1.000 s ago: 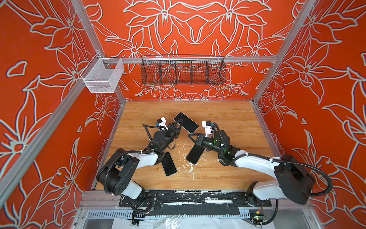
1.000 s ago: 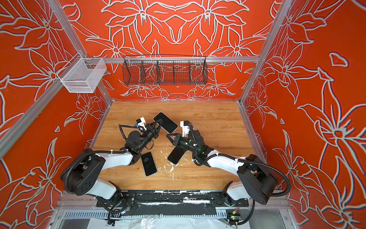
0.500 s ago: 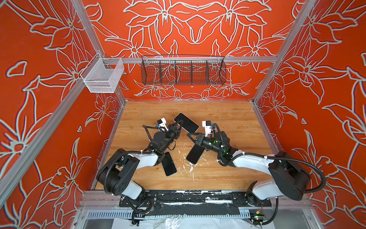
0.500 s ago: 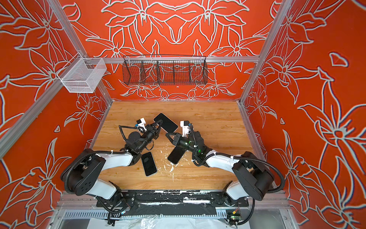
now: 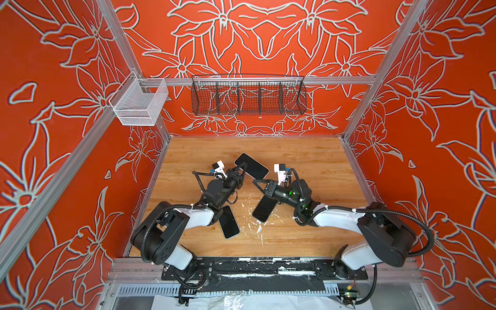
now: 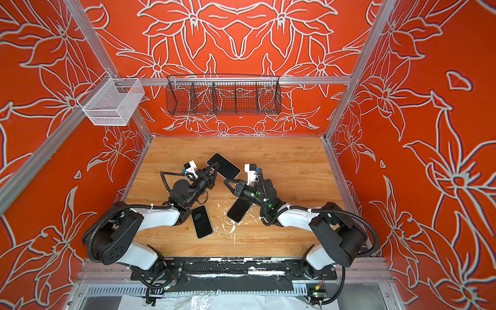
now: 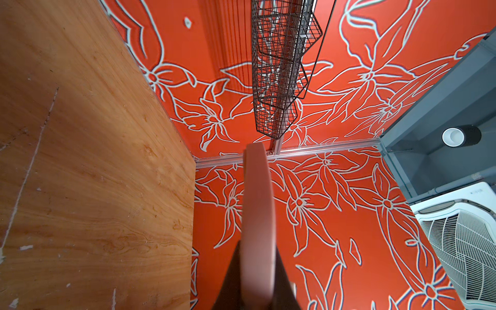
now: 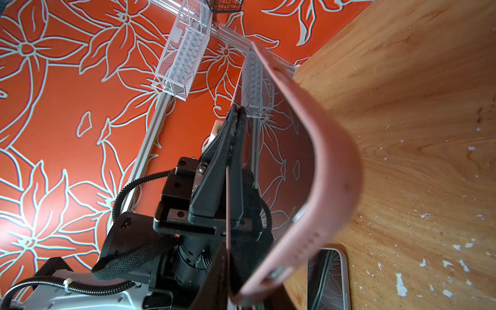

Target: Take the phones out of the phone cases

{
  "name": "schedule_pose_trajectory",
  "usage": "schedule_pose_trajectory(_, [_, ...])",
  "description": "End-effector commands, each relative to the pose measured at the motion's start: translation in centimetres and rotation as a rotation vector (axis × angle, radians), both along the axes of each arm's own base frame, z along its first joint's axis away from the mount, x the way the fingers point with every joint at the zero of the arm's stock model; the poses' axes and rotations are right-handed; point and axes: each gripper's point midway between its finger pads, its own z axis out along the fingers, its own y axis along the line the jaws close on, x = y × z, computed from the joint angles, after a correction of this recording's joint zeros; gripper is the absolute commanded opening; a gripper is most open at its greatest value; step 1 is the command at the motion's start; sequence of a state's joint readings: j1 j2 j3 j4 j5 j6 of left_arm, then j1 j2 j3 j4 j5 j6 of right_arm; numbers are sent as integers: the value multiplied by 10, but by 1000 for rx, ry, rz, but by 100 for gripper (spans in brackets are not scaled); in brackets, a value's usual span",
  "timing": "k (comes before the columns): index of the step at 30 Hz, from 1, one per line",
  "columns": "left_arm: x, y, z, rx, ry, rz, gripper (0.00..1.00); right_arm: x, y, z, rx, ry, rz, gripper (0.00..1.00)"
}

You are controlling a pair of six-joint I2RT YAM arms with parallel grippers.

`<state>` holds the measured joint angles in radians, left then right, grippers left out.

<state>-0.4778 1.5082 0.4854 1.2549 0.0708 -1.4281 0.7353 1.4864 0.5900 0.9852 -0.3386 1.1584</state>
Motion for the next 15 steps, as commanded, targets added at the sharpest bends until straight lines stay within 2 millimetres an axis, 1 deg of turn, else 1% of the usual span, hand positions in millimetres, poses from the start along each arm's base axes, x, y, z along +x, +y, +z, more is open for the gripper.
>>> schedule_pose_trajectory(1, [-14, -3, 23, -31, -84, -37, 0, 12, -11, 18, 68, -39, -74, 18])
schedule_pose_trajectory(11, [-17, -1, 25, -48, -92, -40, 0, 12, -15, 16, 85, -30, -92, 19])
schedule_pose_trajectory(15, [-18, 0, 28, -51, -98, -34, 0, 12, -16, 14, 78, -24, -98, 26])
